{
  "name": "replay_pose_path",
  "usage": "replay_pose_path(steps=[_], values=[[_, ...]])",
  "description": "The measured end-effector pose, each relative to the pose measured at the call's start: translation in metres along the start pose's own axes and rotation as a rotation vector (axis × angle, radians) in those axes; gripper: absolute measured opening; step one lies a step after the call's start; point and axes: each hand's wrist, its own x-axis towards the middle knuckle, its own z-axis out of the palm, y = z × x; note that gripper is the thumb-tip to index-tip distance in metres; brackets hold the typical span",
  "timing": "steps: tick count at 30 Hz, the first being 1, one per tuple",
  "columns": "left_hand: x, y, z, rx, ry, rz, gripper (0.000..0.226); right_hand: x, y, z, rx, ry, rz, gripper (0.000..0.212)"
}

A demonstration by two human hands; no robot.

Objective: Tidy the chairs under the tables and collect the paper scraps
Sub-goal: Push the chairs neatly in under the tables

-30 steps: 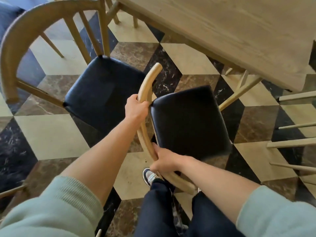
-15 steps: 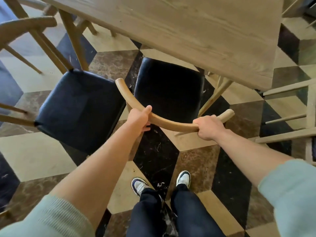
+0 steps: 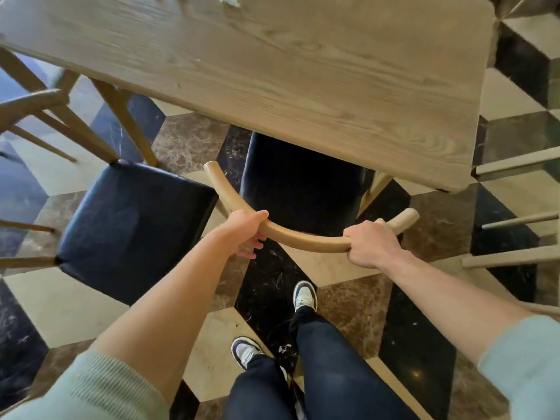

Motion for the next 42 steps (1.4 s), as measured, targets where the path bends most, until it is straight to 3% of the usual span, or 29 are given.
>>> replay_pose_path(steps=[7,11,15,17,20,22,24,28,31,34,36,39,42], values=[[-0.003,0.006,0.010,0.109,-0.161,-0.067,0.034,-0.003,0.023,0.010,-0.011,-0.079,0.008,0.007],[0.000,0.007,0.019,0.146,-0.113,-0.085,0.047,-0.001,0.042,0.020,0.047,-0.143,-0.008,0.013],[-0.001,0.005,0.003,0.327,-0.118,-0.015,0.059,0.009,0.043,0.006,0.407,-0.286,-0.054,0.053],[-0.001,0.007,-0.014,0.348,-0.100,0.004,0.067,0.018,0.033,-0.003,0.429,-0.341,-0.145,0.069],[0.005,0.008,-0.047,0.316,-0.005,0.053,0.068,0.039,0.007,-0.017,0.393,-0.490,-0.217,0.077],[0.009,0.002,-0.078,0.290,0.049,0.108,0.058,0.056,-0.021,-0.031,0.509,-0.528,-0.189,0.072],[0.009,-0.013,-0.122,0.296,0.115,0.149,0.042,0.074,-0.062,-0.049,0.657,-0.387,-0.163,0.063],[0.017,-0.043,-0.234,0.394,0.410,0.313,0.029,0.120,-0.160,-0.087,0.748,0.142,-0.059,0.023],[0.038,-0.050,-0.349,0.559,0.680,0.501,0.023,0.153,-0.267,-0.102,0.793,0.246,-0.046,0.022],[0.067,-0.038,-0.457,0.692,0.915,0.682,0.046,0.175,-0.383,-0.100,0.876,0.179,-0.012,0.021],[0.083,-0.041,-0.531,0.703,1.000,0.635,0.064,0.190,-0.480,-0.094,0.940,0.033,-0.015,0.019],[0.108,-0.041,-0.578,0.677,0.772,0.513,0.077,0.194,-0.584,-0.090,1.000,-0.228,-0.165,0.019],[0.130,-0.038,-0.602,0.658,0.510,0.504,0.057,0.202,-0.683,-0.096,1.060,-0.476,-0.243,0.080]])
